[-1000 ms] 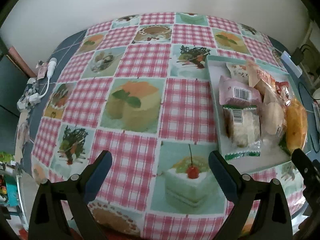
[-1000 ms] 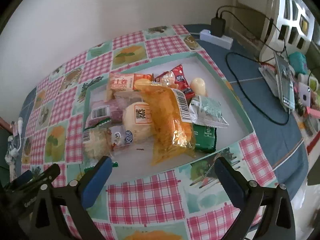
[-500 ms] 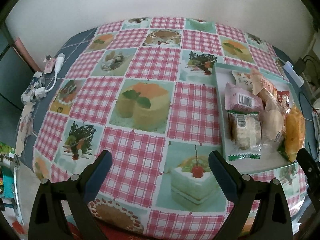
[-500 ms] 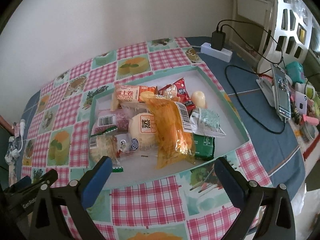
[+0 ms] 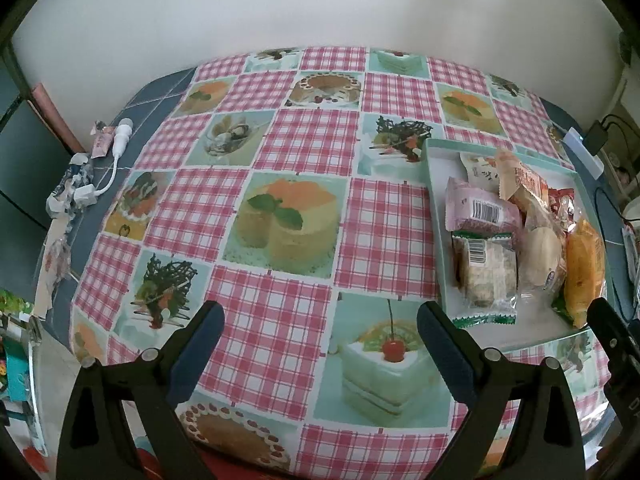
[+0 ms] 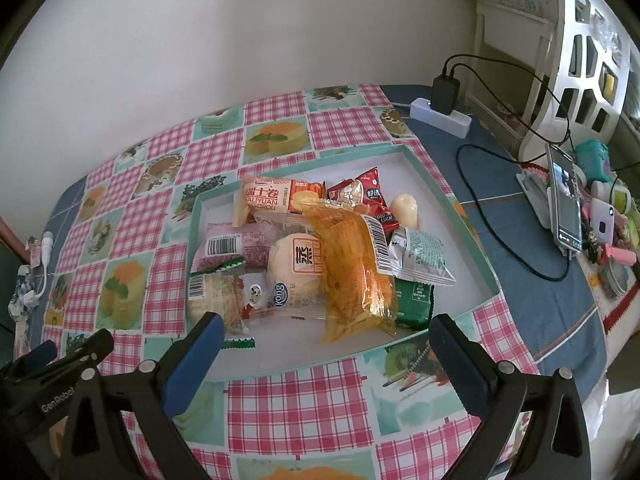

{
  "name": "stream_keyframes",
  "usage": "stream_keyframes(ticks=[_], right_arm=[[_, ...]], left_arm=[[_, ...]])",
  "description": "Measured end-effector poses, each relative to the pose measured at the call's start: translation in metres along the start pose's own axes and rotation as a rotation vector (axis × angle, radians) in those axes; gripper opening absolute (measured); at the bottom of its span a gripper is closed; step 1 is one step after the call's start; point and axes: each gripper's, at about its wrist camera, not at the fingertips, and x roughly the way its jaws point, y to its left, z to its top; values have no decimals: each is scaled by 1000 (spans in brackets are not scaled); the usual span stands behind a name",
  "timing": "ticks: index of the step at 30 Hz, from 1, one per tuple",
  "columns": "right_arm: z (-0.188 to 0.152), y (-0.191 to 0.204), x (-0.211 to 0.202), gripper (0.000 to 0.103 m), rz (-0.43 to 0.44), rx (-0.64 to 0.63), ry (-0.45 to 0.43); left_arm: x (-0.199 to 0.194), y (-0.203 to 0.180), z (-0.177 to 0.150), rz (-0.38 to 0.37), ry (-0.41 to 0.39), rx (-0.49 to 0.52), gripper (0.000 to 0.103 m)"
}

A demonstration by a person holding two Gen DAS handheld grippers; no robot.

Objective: Organize snacks

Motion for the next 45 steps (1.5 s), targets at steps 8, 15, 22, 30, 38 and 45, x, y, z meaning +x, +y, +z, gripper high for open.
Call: stream_keyframes(ticks=[8, 15, 22, 30, 38, 45], right_arm=[[1, -1, -1, 103, 3, -1, -4], [0, -1, -1, 103, 1, 0, -7], [1, 0, -2, 103, 2, -2, -8], [0, 0, -1, 103, 2, -3, -7], [0, 1, -1, 103, 2, -1, -7], [0, 1, -1, 103, 1, -1, -6]], left_arm=[[0, 0, 0, 14, 2, 5, 97], [0, 1, -1, 20, 3, 4, 97], [0, 1, -1, 19, 2, 8, 97], [1, 2, -1, 23, 7, 5, 97], [2, 3, -1, 31, 13, -1, 97], [3, 4, -2, 41, 12, -1, 97]])
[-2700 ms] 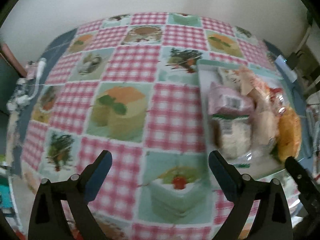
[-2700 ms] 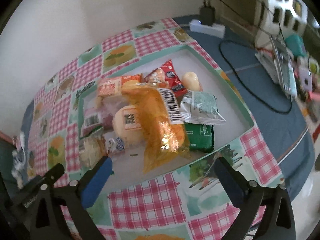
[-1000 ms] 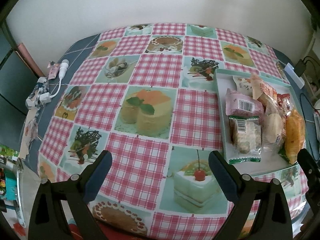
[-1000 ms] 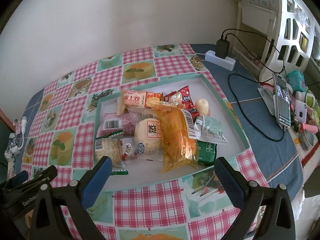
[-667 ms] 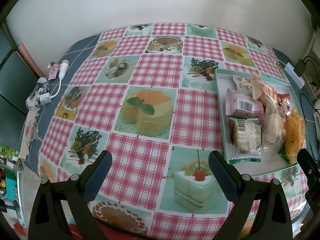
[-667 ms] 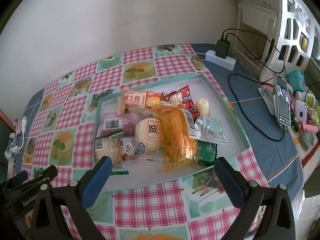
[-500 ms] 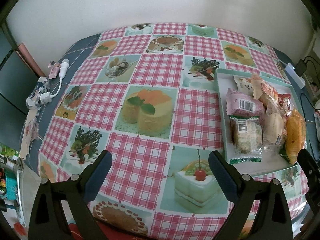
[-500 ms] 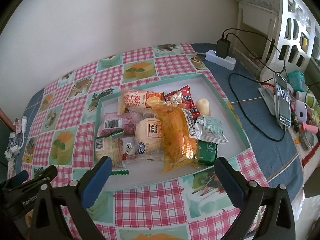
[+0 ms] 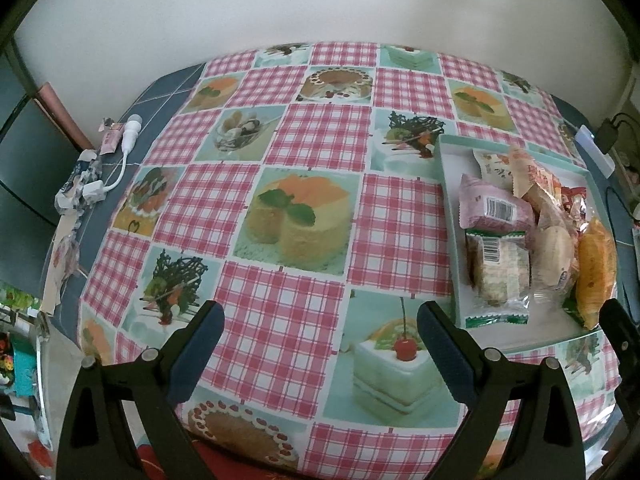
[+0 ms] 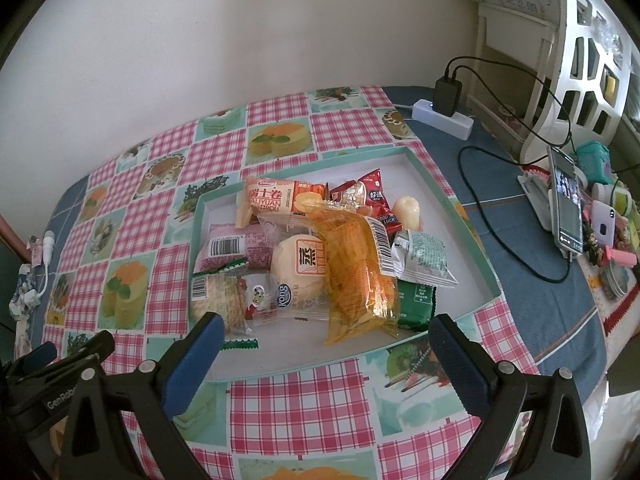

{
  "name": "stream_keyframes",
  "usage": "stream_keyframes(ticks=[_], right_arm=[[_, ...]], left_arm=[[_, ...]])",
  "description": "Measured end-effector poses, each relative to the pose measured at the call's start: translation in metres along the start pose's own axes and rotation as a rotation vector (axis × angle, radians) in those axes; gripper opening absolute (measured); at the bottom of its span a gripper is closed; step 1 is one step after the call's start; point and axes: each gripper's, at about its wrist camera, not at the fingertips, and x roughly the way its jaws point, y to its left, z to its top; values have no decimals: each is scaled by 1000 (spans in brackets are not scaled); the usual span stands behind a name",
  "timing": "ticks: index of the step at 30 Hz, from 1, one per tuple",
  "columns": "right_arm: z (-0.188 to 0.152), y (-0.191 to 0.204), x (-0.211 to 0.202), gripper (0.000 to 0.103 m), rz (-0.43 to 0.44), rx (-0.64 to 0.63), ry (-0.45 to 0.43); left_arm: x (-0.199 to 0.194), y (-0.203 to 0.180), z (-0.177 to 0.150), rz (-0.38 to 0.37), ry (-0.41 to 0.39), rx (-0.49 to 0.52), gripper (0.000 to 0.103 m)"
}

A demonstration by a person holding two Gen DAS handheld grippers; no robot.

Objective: Organize snacks

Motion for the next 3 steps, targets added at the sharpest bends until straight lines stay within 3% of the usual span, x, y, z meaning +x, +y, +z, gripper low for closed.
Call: stream_keyframes(ticks=[3], right_arm=[[0, 0, 0, 103, 1, -1, 0]], left_arm=[[-1, -2, -1, 1, -9, 12, 97]])
